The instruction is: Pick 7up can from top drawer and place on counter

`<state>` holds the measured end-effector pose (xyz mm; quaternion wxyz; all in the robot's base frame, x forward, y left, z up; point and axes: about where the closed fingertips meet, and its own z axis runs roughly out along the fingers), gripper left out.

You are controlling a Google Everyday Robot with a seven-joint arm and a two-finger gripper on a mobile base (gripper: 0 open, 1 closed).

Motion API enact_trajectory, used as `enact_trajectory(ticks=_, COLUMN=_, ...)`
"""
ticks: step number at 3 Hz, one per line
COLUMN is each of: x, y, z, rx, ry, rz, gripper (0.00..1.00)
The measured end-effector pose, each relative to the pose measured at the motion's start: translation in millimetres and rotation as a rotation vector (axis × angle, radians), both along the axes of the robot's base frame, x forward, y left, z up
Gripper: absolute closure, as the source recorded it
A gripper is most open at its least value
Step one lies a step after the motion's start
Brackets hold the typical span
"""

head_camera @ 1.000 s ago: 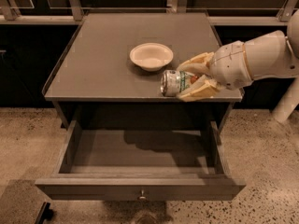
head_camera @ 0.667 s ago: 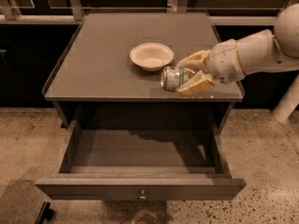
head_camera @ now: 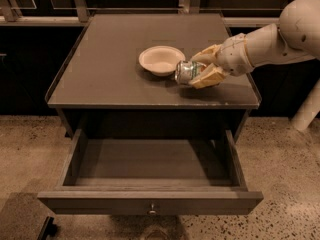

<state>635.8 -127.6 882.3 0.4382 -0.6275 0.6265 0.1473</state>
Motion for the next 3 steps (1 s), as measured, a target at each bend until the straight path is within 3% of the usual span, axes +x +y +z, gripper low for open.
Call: enact_trajectory(ticks=3, x=1.3, y=0.1, z=1.4, rx=0.001, ry=-0.003, rz=0.000, gripper=0.34)
